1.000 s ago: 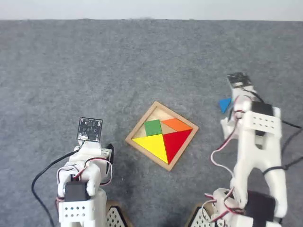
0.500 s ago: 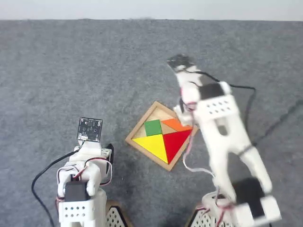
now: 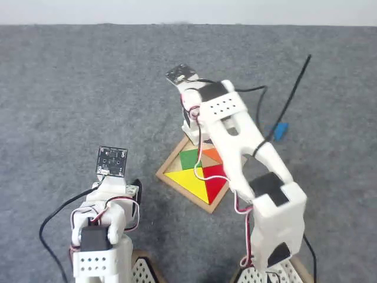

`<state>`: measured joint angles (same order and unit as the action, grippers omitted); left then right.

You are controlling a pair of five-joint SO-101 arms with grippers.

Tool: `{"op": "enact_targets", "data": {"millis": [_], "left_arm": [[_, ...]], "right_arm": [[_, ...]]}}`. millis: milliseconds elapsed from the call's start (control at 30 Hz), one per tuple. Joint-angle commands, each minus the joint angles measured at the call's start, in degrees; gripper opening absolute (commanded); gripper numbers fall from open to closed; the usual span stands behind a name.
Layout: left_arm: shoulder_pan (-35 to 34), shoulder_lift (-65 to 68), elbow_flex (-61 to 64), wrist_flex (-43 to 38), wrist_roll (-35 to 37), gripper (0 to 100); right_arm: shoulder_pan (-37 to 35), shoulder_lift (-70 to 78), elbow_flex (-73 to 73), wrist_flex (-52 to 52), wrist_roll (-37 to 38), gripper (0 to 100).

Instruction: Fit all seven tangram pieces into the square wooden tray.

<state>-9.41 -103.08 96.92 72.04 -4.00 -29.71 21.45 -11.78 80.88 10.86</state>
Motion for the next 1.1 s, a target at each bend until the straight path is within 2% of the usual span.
{"op": "enact_targets", "data": {"millis": [0,233,333,367,533,600,667,900,1067], "left_arm": [[0.09,-1.58,-0.48,0.53,-0.35,15],[0.09,-1.58,-0.48,0.53,-0.35,15],[0.09,-1.58,-0.48,0.53,-0.35,15],[0.09,-1.58,-0.48,0.53,-0.35,15],[0.09,-1.58,-0.48,0.53,-0.35,15],[0.09,-1.58,-0.48,0.53,-0.35,15],[0.09,-1.58,-0.48,0.53,-0.35,15],[0.09,-1.58,-0.48,0.53,-0.35,15],[0.09,-1.58,-0.48,0.53,-0.35,15]], "right_arm": [[-1.89,2.42,-7.3,0.48,1.41,13.3],[-2.15,6.29,-10.81,0.48,2.55,13.4],[-2.15,6.55,-10.9,0.66,0.35,13.4],[-1.89,6.64,-10.9,1.36,-5.01,13.4],[-1.8,6.46,-12.22,3.21,-45.71,13.3],[-2.51,6.55,-13.8,3.3,-56.62,13.3],[-3.38,6.73,-15.12,2.59,-61.45,13.6],[-4.7,6.81,-15.56,-4.44,-70.07,13.3],[-8.04,8.66,-15.65,-6.9,-72.0,13.3]]}}
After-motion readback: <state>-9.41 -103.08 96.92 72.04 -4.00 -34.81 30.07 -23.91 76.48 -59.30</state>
